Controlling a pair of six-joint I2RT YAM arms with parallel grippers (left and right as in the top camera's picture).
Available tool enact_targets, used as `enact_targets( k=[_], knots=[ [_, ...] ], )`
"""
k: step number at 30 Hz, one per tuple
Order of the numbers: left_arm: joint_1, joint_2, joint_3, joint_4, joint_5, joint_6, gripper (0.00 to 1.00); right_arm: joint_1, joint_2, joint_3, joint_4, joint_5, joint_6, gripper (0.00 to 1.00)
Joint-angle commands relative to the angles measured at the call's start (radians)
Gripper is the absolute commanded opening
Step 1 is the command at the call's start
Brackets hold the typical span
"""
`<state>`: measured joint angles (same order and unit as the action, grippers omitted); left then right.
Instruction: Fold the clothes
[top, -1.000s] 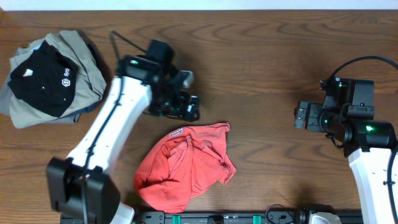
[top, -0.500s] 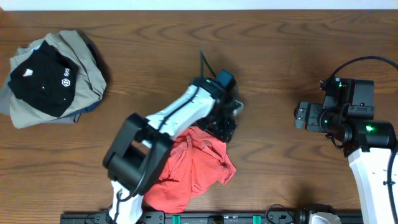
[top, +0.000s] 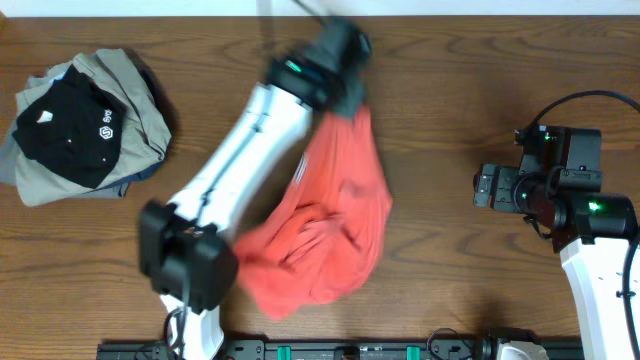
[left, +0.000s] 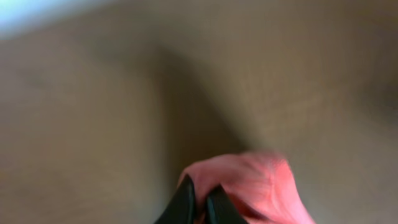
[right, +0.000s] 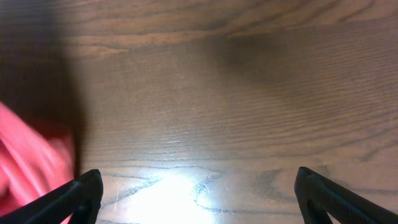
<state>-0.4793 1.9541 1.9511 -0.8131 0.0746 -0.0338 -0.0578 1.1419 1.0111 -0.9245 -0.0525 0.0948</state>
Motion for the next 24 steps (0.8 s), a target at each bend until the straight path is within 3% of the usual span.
enact_targets(
  k=[1,6,9,18,24],
  knots=[
    [0.115,-0.077,0.235,0.043,-0.051,-0.164,0.07,0.017,0.003,0.015,-0.007,0.004,0.002,0.96],
    [0.238,-0.077,0.506,0.076,0.229,-0.288,0.07,0.017,0.003,0.015,-0.006,0.004,0.002,0.96],
    [0.261,-0.081,0.584,0.026,0.375,-0.294,0.07,0.017,0.003,0.015,-0.004,0.004,0.002,0.97],
    [0.26,-0.096,0.588,-0.365,0.35,-0.161,0.06,0.017,0.003,0.015,-0.007,0.029,0.001,0.98],
    [0.257,-0.099,0.588,-0.482,0.333,-0.116,0.06,0.017,0.003,0.015,0.007,-0.013,-0.02,0.99]
  ],
)
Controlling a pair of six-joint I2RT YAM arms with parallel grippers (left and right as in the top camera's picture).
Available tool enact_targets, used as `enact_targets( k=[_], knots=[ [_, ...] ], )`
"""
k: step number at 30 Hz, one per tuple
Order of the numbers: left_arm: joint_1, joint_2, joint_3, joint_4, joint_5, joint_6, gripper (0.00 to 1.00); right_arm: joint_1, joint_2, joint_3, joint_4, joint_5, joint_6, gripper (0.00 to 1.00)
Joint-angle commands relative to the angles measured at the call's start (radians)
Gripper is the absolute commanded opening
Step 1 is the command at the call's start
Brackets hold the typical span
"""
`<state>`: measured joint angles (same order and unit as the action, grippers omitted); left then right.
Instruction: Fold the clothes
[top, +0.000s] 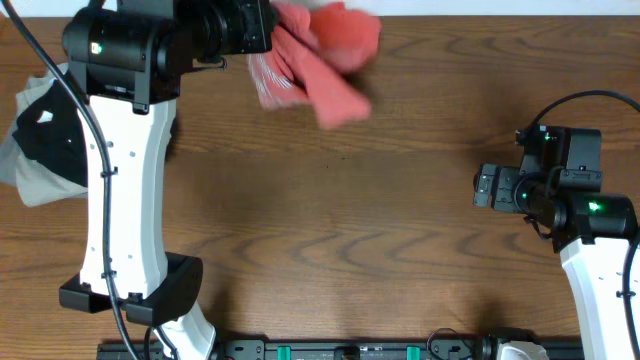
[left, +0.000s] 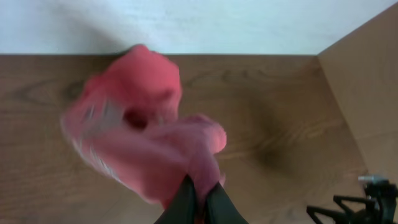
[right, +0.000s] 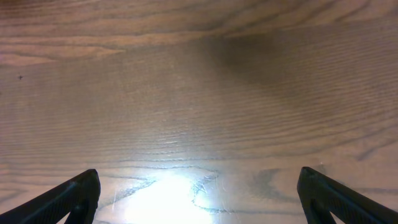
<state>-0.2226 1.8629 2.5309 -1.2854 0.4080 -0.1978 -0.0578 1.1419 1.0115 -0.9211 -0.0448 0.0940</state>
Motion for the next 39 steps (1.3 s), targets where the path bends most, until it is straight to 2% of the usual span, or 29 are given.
enact_targets(
  k=[1,5,9,16,20,23,28,35,39],
  knots=[
    [0.001,-0.008,0.008,-0.02,-0.001,0.048,0.06,0.017,0.003,0.015,0.005,-0.081,-0.064,0.99],
    [0.001,-0.008,0.008,-0.122,-0.001,0.097,0.06,0.018,0.011,0.015,0.017,-0.365,-0.197,0.99],
    [0.001,-0.005,0.0,-0.271,-0.001,0.127,0.06,0.041,0.04,0.015,0.044,-0.531,-0.227,0.99],
    [0.001,-0.005,-0.016,-0.383,-0.001,0.161,0.06,0.154,0.132,0.015,0.138,-0.575,-0.226,0.99],
    [0.001,-0.005,-0.016,-0.404,-0.001,0.165,0.06,0.23,0.201,0.015,0.23,-0.506,-0.219,0.97],
    [0.001,-0.008,-0.016,-0.404,-0.001,0.164,0.06,0.28,0.265,0.015,0.317,-0.441,-0.166,0.94],
    [0.001,-0.009,-0.017,-0.404,-0.001,0.164,0.06,0.364,0.348,0.015,0.491,-0.521,-0.09,0.9],
    [0.001,-0.009,-0.017,-0.404,-0.001,0.164,0.06,0.49,0.428,0.015,0.752,-0.423,-0.125,0.99],
    [0.001,-0.009,-0.017,-0.404,-0.001,0.164,0.06,0.518,0.496,0.015,0.81,-0.423,-0.125,0.95]
  ],
)
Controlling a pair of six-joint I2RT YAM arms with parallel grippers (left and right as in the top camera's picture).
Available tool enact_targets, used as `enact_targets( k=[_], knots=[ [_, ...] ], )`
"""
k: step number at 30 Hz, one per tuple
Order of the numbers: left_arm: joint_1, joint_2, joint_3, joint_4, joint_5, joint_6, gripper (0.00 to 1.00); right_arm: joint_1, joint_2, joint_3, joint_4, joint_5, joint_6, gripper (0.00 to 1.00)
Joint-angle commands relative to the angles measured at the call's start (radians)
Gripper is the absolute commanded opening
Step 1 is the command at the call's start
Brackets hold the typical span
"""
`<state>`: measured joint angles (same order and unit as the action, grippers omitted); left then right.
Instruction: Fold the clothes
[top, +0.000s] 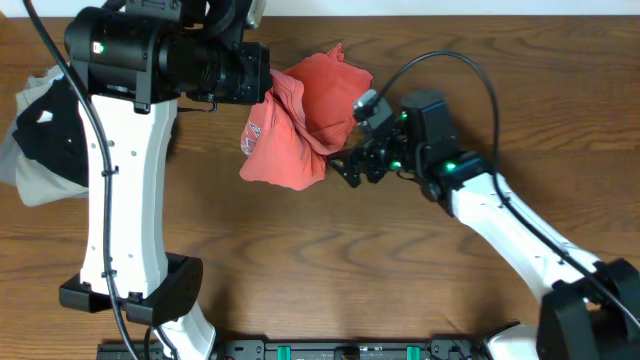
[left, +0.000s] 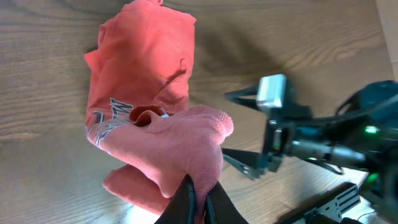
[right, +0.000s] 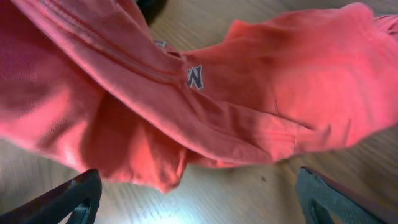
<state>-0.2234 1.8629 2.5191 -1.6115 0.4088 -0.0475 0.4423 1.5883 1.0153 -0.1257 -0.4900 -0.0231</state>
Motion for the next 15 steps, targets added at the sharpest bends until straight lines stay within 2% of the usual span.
enact_targets(
  k=[1,10,15],
  knots=[
    [0.002,-0.009,-0.005,-0.078,-0.002,0.014,0.06,0.021,0.061,0.011,0.021,0.019,-0.008,0.93],
    [0.002,-0.009,-0.005,-0.078,-0.002,0.014,0.06,0.047,0.159,0.011,0.157,0.018,0.008,0.8],
    [0.002,-0.009,-0.005,-0.078,-0.002,0.014,0.06,0.049,0.189,0.011,0.23,0.023,0.03,0.57]
  ],
)
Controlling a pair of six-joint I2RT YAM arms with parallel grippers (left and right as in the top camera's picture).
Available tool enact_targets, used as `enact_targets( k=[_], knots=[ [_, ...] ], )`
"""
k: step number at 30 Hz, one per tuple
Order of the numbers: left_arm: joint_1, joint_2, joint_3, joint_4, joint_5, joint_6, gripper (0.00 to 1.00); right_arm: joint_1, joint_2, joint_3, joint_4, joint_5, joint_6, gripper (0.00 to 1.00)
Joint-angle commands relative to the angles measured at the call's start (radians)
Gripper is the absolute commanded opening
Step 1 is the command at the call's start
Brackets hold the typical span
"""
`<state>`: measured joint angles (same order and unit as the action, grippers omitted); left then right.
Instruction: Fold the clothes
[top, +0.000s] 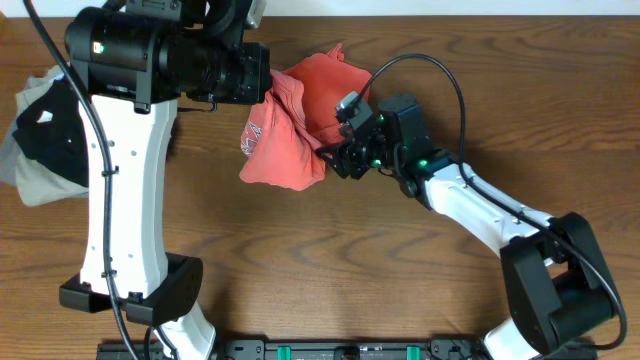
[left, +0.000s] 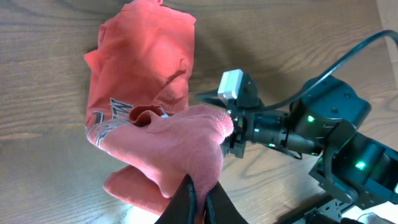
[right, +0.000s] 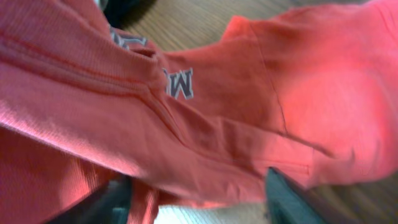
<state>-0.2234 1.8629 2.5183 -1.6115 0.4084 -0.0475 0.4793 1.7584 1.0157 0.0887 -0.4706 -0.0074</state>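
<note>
A red garment with grey lettering hangs bunched over the back of the wooden table. My left gripper is shut on a fold of it, seen from above in the left wrist view, where the red cloth drapes below. My right gripper is at the garment's lower right edge. In the right wrist view the red cloth fills the frame. The right gripper is open, with its blurred fingers on either side of a hanging fold.
A pile of clothes, with a black shirt on top of grey ones, lies at the table's left edge. The left arm's base stands at the front left. The table's far edge runs just behind the garment.
My right gripper has moved a little left, further into the garment, and its fingers stand closer together around the fold. The left gripper and the hanging cloth have not moved.
First my left gripper held the red garment as it trailed on the middle of the table, with the right arm open at the far right. Then the garment was up at the back left. Later the open right gripper was beside it, and now it is around a fold.
</note>
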Motion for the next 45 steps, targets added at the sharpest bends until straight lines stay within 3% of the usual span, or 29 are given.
enact_targets(
  k=[1,4,7,11,12,15,21,26,31,39,45],
  knots=[
    [0.002,-0.009,-0.004,-0.078,-0.001,0.014,0.06,0.013,0.021,0.011,0.025,0.0,0.017,0.56],
    [0.002,-0.009,-0.004,-0.078,-0.001,0.014,0.06,0.023,0.025,0.011,0.03,-0.016,0.022,0.54],
    [0.002,-0.009,-0.004,-0.078,-0.001,0.014,0.06,0.04,0.025,0.011,0.036,-0.032,0.021,0.44],
    [0.002,-0.009,-0.004,-0.077,-0.002,0.014,0.06,0.062,0.025,0.011,0.049,-0.03,0.021,0.04],
    [0.002,-0.009,-0.004,-0.078,-0.002,0.014,0.06,0.065,0.025,0.011,0.051,-0.03,0.021,0.01],
    [0.002,-0.009,-0.004,-0.077,-0.002,0.014,0.06,0.061,0.025,0.011,0.045,0.002,0.018,0.01],
    [0.002,-0.009,-0.004,-0.074,-0.132,0.014,0.06,-0.069,-0.088,0.048,-0.132,0.326,-0.017,0.01],
    [0.002,-0.002,-0.004,-0.021,-0.185,0.014,0.06,-0.249,-0.26,0.223,-0.366,0.502,-0.1,0.01],
    [0.002,0.0,-0.004,0.021,-0.185,0.013,0.06,-0.39,-0.373,0.431,-0.617,0.507,-0.113,0.01],
    [-0.003,0.004,-0.011,-0.008,-0.185,0.013,0.06,-0.406,-0.416,0.469,-0.919,0.548,-0.104,0.01],
    [-0.003,0.003,-0.01,-0.008,-0.185,0.014,0.06,-0.409,-0.438,0.473,-0.946,0.854,-0.013,0.01]
  ],
)
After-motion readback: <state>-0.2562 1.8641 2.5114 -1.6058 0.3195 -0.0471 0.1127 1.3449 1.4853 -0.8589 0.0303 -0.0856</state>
